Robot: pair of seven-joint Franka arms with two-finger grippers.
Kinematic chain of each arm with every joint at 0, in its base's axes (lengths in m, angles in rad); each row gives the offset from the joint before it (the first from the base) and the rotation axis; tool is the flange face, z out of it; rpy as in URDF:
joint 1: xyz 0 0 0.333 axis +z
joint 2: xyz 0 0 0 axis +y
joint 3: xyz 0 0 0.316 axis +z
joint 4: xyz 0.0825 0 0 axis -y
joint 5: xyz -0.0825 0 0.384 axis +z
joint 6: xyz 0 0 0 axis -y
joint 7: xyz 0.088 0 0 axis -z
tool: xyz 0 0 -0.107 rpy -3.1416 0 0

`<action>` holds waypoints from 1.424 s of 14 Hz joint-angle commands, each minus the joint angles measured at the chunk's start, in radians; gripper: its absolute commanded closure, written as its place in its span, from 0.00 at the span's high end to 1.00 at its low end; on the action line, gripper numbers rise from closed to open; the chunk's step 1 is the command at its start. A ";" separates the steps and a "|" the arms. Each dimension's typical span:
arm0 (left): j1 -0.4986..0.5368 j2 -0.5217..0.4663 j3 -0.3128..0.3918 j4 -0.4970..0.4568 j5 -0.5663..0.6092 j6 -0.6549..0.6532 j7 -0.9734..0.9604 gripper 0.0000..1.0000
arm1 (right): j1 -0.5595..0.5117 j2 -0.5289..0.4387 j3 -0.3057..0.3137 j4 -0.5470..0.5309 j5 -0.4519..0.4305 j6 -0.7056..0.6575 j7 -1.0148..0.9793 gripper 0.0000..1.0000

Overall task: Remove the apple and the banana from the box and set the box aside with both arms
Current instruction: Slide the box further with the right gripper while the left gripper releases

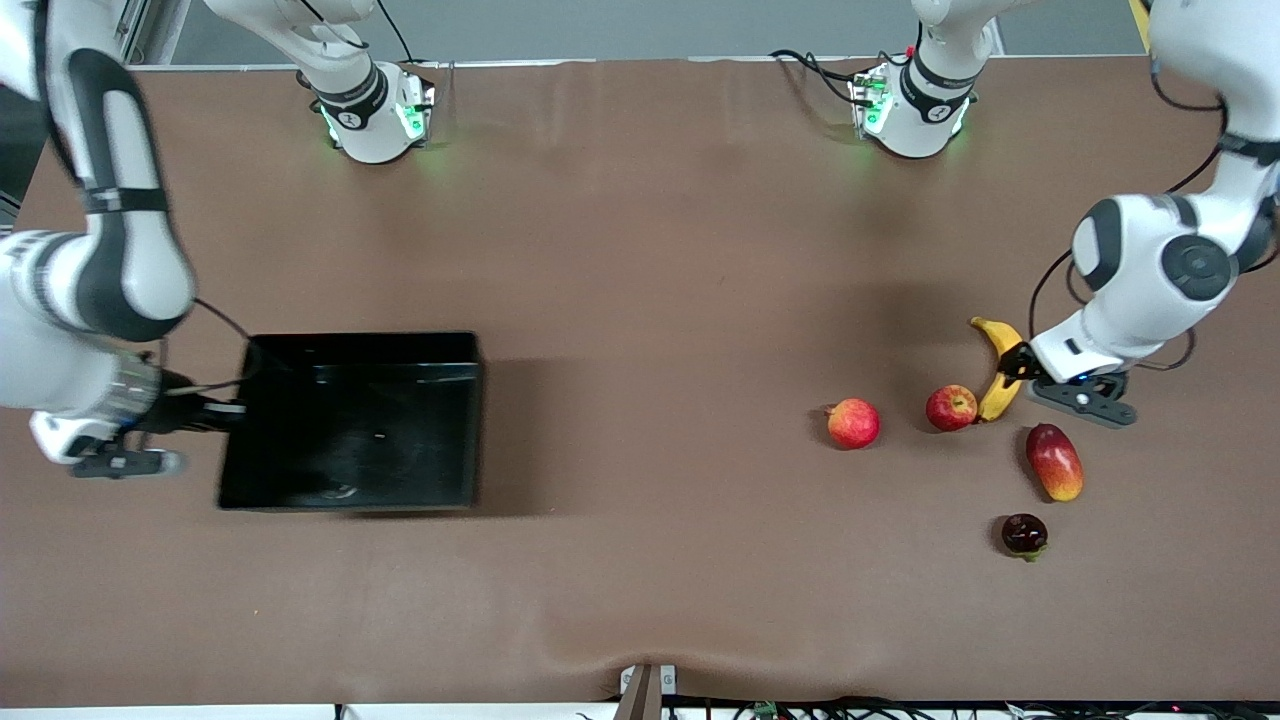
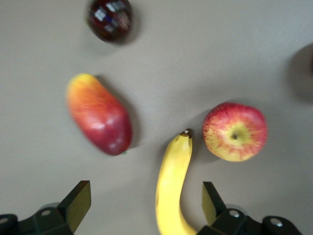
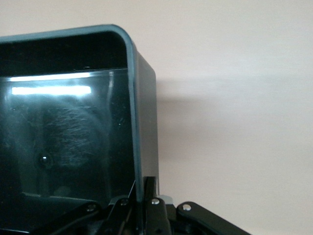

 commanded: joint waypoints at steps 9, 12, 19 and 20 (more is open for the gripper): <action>0.001 -0.043 -0.143 0.514 -0.067 -0.499 -0.405 1.00 | -0.303 0.150 0.026 0.000 0.003 0.132 -0.209 0.00; 0.004 -0.043 -0.143 0.586 -0.067 -0.564 -0.362 1.00 | -0.309 0.176 0.026 -0.001 -0.002 0.167 -0.238 0.80; -0.014 -0.144 -0.118 0.600 -0.104 -0.694 -0.415 1.00 | -0.193 0.062 0.029 0.086 -0.002 0.158 -0.255 1.00; -0.055 -0.164 -0.066 0.599 -0.116 -0.734 -0.414 1.00 | -0.158 0.028 0.027 0.085 -0.002 0.153 -0.237 1.00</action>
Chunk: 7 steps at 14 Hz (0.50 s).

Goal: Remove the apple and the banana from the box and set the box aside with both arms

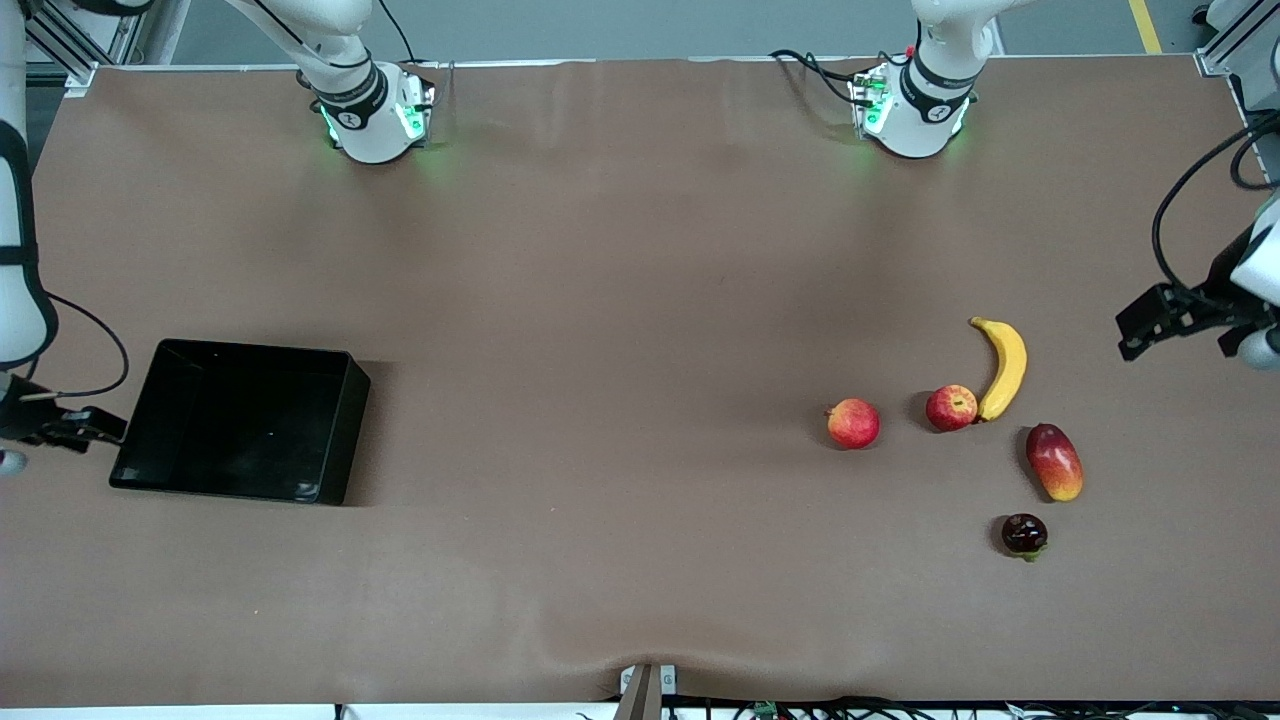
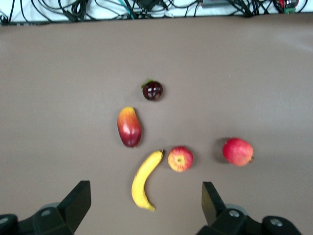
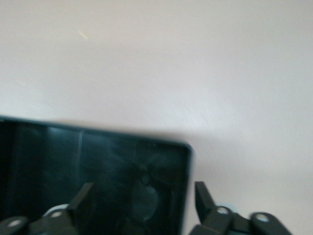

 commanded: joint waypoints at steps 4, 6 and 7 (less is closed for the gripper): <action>-0.232 -0.100 0.284 -0.007 -0.130 -0.224 -0.008 1.00 | 0.181 -0.205 -0.007 -0.033 -0.009 -0.157 0.194 1.00; -0.261 -0.137 0.290 -0.019 -0.138 -0.253 -0.020 1.00 | 0.243 -0.280 -0.007 -0.049 -0.057 -0.220 0.312 1.00; -0.295 -0.151 0.311 -0.021 -0.138 -0.274 -0.050 1.00 | 0.275 -0.320 -0.004 -0.053 -0.108 -0.264 0.380 1.00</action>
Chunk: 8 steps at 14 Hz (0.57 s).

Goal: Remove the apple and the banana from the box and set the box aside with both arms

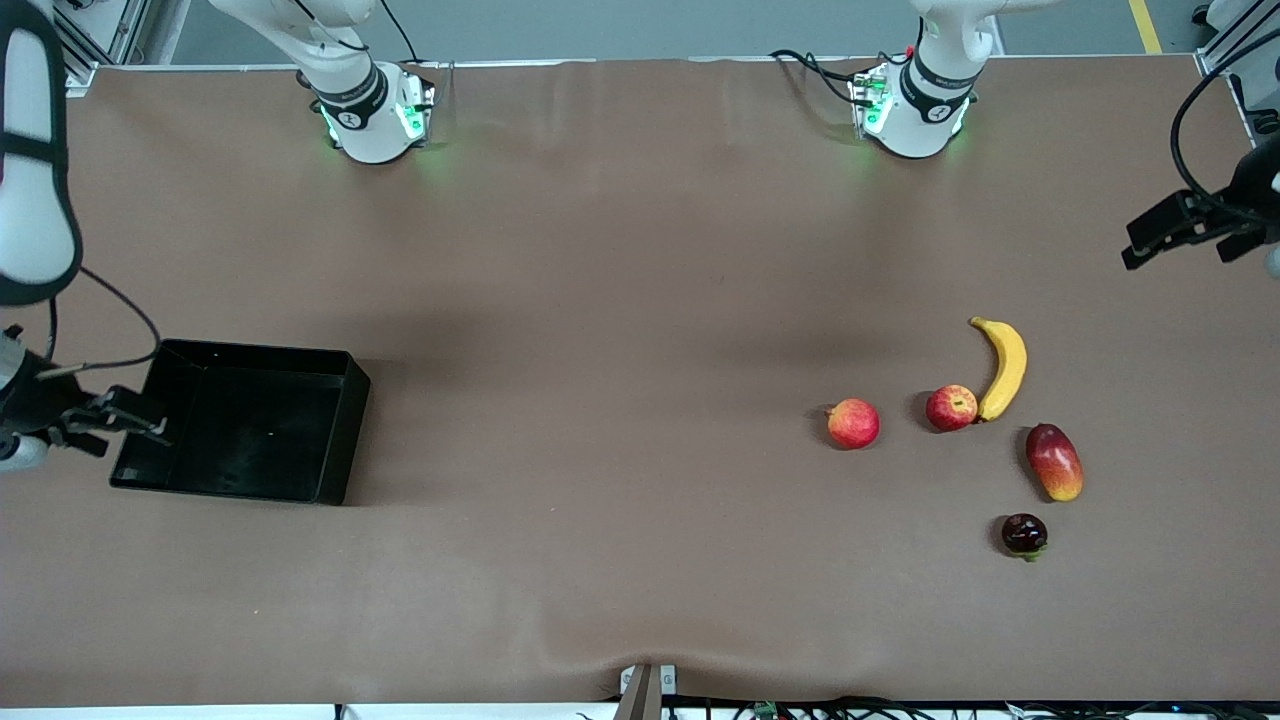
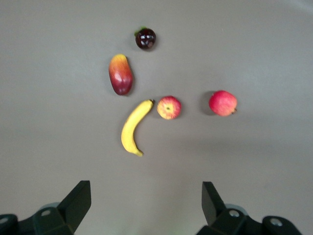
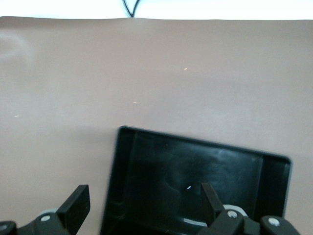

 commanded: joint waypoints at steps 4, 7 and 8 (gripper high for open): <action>-0.069 -0.084 0.035 -0.053 -0.010 -0.047 -0.074 1.00 | 0.123 -0.231 -0.003 -0.044 -0.104 -0.315 0.302 1.00; -0.073 -0.069 0.029 -0.050 -0.004 -0.047 -0.081 1.00 | 0.111 -0.305 -0.010 -0.043 -0.104 -0.443 0.302 1.00; -0.073 -0.069 0.028 -0.050 -0.004 -0.048 -0.081 1.00 | 0.106 -0.320 -0.012 -0.043 -0.106 -0.469 0.304 1.00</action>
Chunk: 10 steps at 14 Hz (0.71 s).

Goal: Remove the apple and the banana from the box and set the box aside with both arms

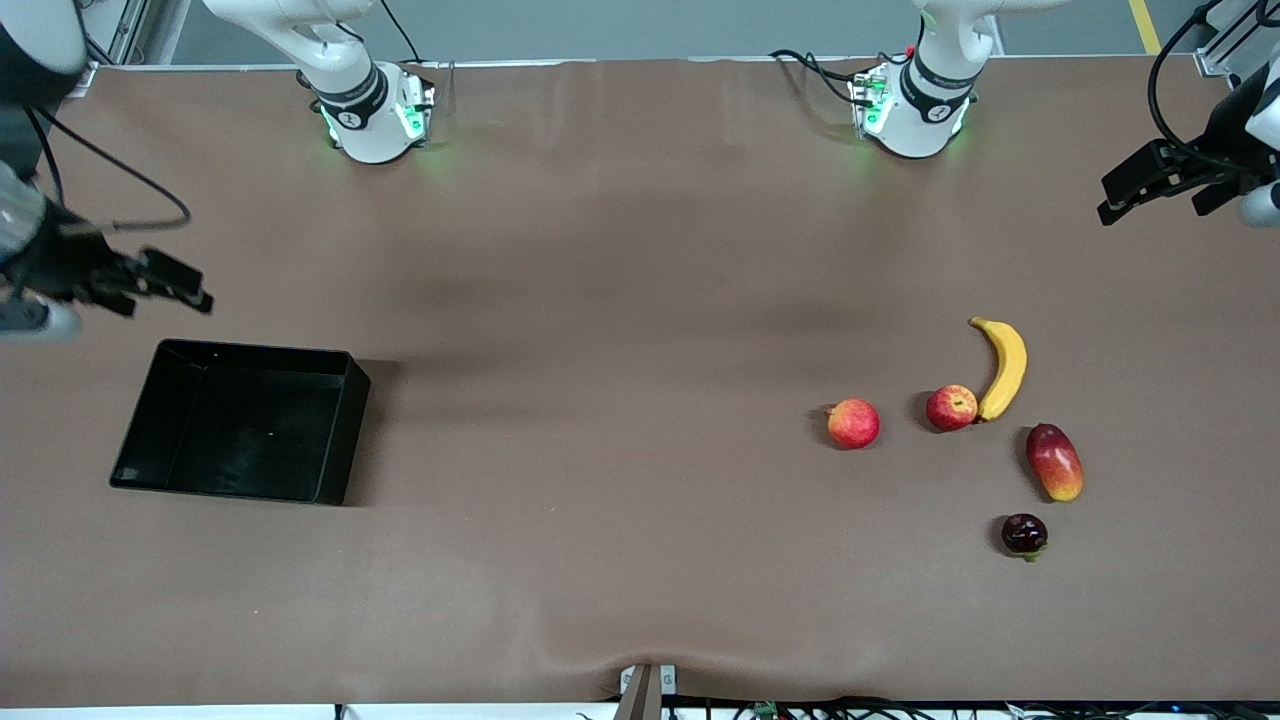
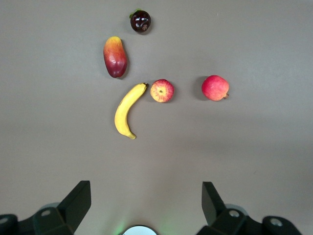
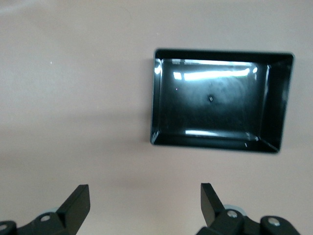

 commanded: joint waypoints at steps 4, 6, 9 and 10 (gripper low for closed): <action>-0.013 -0.010 0.005 -0.012 -0.003 -0.002 -0.011 1.00 | -0.056 -0.059 -0.002 0.006 -0.011 -0.104 0.027 1.00; -0.015 -0.008 0.005 -0.010 -0.002 -0.002 -0.011 1.00 | -0.065 -0.060 -0.002 0.008 -0.011 -0.106 0.036 1.00; -0.016 -0.004 0.005 -0.003 0.014 -0.002 0.000 1.00 | -0.064 -0.057 0.001 0.027 -0.049 -0.093 0.038 1.00; -0.018 0.003 0.002 0.010 0.043 -0.001 0.000 1.00 | -0.058 -0.056 0.006 0.034 -0.083 -0.087 0.038 1.00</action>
